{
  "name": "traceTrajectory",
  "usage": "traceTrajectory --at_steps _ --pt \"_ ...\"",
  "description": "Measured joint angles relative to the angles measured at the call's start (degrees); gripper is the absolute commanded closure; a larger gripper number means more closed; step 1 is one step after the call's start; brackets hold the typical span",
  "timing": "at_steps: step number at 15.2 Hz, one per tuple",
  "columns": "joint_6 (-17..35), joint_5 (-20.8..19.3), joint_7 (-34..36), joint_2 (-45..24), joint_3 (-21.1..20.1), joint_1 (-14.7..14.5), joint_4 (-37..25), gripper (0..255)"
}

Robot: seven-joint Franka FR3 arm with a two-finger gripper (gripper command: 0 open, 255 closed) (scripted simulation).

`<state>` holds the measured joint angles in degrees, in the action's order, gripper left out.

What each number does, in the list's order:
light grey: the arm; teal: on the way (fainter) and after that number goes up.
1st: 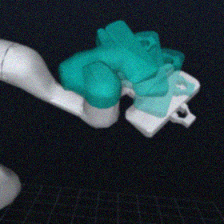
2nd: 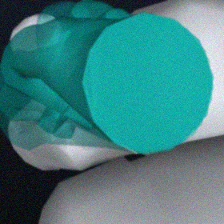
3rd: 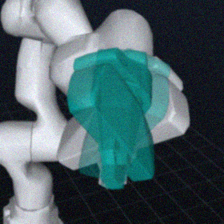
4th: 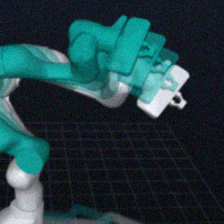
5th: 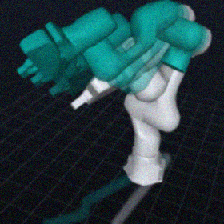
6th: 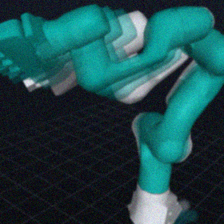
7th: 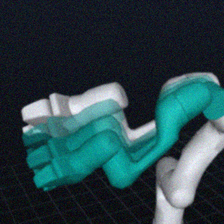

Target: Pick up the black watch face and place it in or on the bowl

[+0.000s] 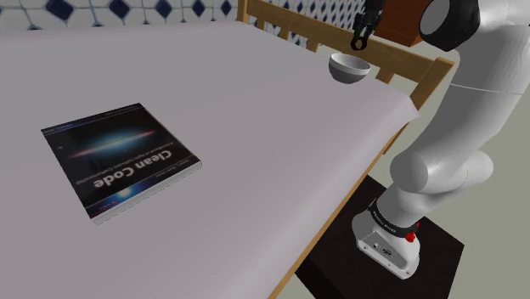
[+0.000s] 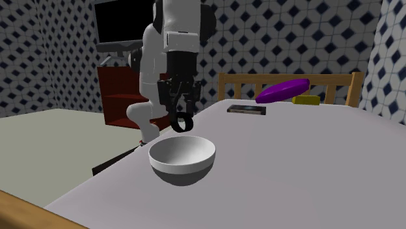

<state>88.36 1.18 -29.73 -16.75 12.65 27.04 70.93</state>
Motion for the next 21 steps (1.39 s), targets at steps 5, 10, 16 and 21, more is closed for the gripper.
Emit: traceTrajectory --at_steps 5,10,16,21 --pt "4.8 -0.3 0.2 1.4 -0.1 -0.3 6.2 255" --pt "8.1 -0.5 0.4 2.2 -0.1 -0.6 10.3 255" --pt "8.3 -0.5 0.4 2.3 -0.1 -0.6 10.5 0" --pt "8.3 -0.5 0.4 2.3 -0.1 -0.6 10.5 0"
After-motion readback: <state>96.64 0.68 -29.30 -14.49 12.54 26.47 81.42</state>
